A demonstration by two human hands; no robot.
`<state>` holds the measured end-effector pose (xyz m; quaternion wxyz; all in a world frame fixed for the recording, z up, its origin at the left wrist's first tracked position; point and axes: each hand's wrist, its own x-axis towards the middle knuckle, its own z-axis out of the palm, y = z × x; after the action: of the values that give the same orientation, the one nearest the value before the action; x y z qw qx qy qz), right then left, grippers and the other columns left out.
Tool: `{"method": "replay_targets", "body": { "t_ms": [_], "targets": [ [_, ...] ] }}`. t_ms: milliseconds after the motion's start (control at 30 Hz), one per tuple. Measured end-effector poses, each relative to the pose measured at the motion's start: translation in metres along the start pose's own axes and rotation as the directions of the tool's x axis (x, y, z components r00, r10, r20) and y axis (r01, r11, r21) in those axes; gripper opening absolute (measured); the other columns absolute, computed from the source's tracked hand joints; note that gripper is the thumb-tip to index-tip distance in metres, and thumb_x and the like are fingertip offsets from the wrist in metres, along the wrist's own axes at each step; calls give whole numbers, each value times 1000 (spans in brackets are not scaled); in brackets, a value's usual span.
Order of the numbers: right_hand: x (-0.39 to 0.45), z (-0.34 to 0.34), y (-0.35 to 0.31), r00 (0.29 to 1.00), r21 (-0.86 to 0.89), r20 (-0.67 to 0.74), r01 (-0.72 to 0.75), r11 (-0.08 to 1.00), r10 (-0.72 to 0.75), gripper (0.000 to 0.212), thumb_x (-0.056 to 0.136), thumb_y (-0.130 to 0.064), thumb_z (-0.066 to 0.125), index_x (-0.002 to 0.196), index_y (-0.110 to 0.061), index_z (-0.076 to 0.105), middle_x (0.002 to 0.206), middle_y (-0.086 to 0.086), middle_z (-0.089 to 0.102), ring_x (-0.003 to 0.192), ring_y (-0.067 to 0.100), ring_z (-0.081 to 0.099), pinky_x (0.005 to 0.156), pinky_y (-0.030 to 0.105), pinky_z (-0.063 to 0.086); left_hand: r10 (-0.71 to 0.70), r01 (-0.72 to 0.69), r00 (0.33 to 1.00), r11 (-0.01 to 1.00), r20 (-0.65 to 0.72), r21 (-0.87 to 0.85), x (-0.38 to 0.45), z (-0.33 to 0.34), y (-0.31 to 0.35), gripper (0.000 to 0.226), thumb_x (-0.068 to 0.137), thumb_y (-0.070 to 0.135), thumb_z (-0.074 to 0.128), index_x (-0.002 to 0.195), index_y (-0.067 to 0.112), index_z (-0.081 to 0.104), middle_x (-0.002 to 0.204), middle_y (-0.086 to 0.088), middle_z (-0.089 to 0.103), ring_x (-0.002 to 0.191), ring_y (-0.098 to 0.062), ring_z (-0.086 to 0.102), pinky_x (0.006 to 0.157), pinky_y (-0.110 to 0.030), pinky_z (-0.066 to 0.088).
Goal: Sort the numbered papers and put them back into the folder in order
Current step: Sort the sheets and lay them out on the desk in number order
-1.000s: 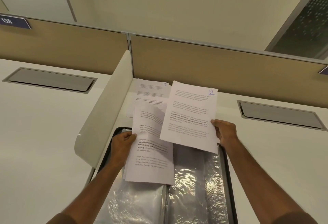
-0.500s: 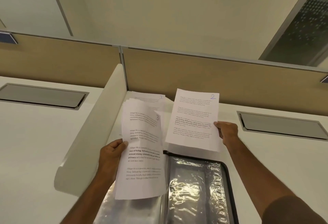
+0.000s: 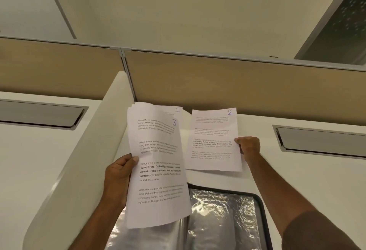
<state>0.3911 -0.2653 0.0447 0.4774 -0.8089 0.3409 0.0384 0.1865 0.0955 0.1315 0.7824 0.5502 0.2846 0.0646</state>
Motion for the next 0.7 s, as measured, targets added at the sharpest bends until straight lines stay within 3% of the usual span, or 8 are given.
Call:
{"method": "replay_targets", "body": {
  "t_ms": [133, 267, 333, 433, 533, 700],
  "targets": [
    [3, 2, 0, 998, -183, -3, 61, 981, -62, 26, 88, -25, 77, 76, -5, 65, 100, 18, 75, 76, 30, 66, 75, 36, 53, -9, 9, 1000, 1000, -3, -9, 3, 10, -1, 12, 93, 2, 61, 97, 3, 72, 86, -17, 76, 67, -27, 72, 62, -39, 63],
    [-13, 2, 12, 965, -328, -46, 229, 916, -257, 40, 91, -34, 71, 123, -11, 66, 125, 12, 67, 111, 33, 63, 94, 41, 49, -17, 17, 1000, 1000, 10, -18, 3, 14, 0, 12, 94, 1, 60, 96, 5, 71, 81, -11, 77, 64, -22, 73, 57, -33, 62],
    [-22, 7, 23, 896, -438, -3, 398, 806, -444, 47, 91, -36, 71, 132, -15, 61, 130, 11, 61, 121, 33, 56, 96, 44, 48, -20, 20, 1000, 1000, 15, -11, 2, 15, 0, 11, 94, 1, 60, 95, 5, 71, 79, -10, 77, 63, -21, 73, 55, -32, 61],
    [-32, 20, 35, 741, -527, 232, 640, 559, -630, 60, 91, -46, 69, 140, -15, 56, 145, 9, 54, 134, 29, 48, 109, 43, 41, -25, 26, 999, 1000, 20, -4, 1, 16, 0, 11, 95, 2, 60, 96, 4, 71, 80, -10, 77, 64, -22, 73, 56, -32, 61],
    [-41, 34, 38, 678, -574, 454, 719, 392, -578, 78, 93, -62, 57, 154, -15, 40, 164, 8, 31, 150, 27, 29, 122, 39, 20, -34, 34, 999, 999, 20, -7, 0, 17, 1, 11, 95, 2, 59, 95, 4, 71, 80, -11, 77, 63, -22, 73, 56, -33, 62],
    [-45, 49, 36, 673, -624, 534, 722, 299, -512, 86, 96, -69, 41, 161, -18, 19, 170, 6, 9, 155, 26, 12, 125, 40, 10, -37, 37, 999, 999, 18, -5, 0, 19, 2, 13, 95, 2, 59, 90, 6, 70, 78, -10, 76, 62, -22, 72, 55, -32, 61]
  ]
}}
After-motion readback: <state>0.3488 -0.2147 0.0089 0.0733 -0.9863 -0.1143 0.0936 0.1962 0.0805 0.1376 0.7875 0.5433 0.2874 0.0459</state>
